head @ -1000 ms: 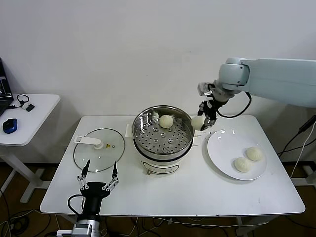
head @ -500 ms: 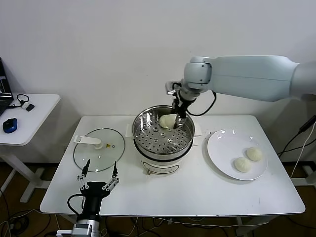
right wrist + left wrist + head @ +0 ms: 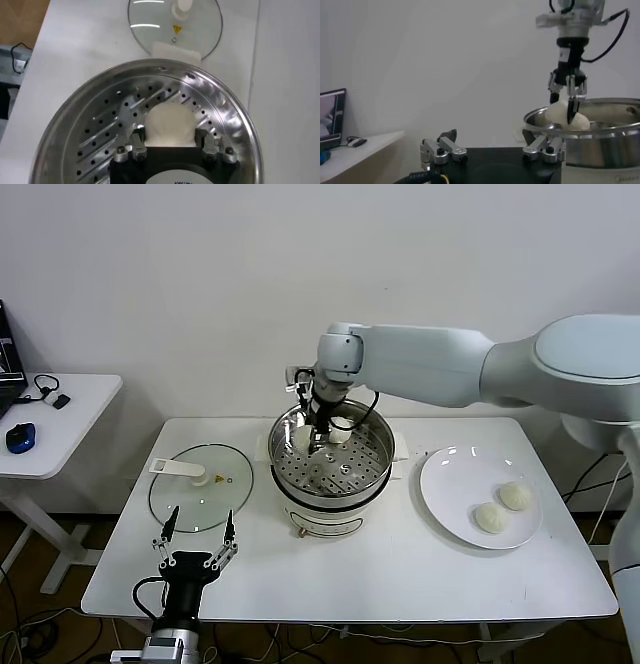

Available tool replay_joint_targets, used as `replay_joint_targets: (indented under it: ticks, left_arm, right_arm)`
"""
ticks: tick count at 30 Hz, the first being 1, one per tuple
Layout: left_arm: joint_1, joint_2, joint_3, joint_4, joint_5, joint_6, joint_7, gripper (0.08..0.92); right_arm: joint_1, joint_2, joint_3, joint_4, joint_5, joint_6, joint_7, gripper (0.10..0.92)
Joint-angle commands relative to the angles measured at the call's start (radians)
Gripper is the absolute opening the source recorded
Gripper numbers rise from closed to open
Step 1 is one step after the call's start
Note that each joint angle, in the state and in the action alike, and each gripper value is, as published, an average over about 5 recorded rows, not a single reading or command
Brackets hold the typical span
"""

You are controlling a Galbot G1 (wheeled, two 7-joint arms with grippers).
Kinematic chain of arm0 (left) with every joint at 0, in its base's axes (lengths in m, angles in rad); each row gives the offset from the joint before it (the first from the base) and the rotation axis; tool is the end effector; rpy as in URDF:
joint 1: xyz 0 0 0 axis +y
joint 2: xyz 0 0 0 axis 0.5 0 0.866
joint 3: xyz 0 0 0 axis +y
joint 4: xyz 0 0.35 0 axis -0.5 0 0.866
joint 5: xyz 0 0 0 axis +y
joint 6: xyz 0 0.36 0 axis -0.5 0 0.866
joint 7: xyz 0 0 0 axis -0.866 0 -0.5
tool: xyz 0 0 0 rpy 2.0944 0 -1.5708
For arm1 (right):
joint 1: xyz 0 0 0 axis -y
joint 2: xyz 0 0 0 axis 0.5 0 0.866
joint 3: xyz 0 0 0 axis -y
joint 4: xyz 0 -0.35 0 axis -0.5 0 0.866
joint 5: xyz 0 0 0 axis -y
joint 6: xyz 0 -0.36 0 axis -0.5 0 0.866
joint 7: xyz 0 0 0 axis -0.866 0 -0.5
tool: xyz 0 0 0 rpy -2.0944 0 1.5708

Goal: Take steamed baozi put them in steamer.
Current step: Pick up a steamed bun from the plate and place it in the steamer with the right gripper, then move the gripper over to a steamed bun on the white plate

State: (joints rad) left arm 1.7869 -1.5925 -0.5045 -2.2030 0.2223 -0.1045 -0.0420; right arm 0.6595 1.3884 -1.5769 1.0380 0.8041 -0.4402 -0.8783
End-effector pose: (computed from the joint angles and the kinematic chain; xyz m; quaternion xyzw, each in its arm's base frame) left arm 0.1221 -0.0085 -0.2970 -0.0094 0.9953 0.0959 0.0008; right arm 0.5885 0.1665 -0.0777 0.5446 -0.5478 0.5248 0.3578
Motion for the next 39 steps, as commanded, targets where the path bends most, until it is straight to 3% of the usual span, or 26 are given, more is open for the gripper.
replay_joint_targets:
  ticks: [1,12,22,31,39]
  left_arm:
    - [-0.003,-0.003,-0.002,0.0,-0.001,0.002,0.001,0.823]
    - [-0.007,-0.004,-0.004,0.001,-0.003,0.005,0.003,0.823]
    - [-0.001,-0.004,-0.003,-0.012,-0.003,0.01,0.005,0.823]
    - [0.013,-0.002,0.002,-0.024,0.004,0.01,0.006,0.823]
    - [0.029,0.0,0.005,-0.024,0.017,0.004,0.002,0.823]
  right_arm:
    - [-0.099,0.065,0.036,-0.096,-0.031,-0.004,0.002,0.636]
    - [-0.118,0.062,0.058,-0.11,-0.045,0.001,-0.004,0.641]
    - [-0.054,0.023,0.071,-0.078,-0.033,0.003,-0.011,0.818]
    - [0.14,-0.127,-0.047,0.097,0.03,0.059,-0.079,0.823]
    - [0.242,-0.33,-0.158,0.199,-0.018,0.114,-0.127,0.823]
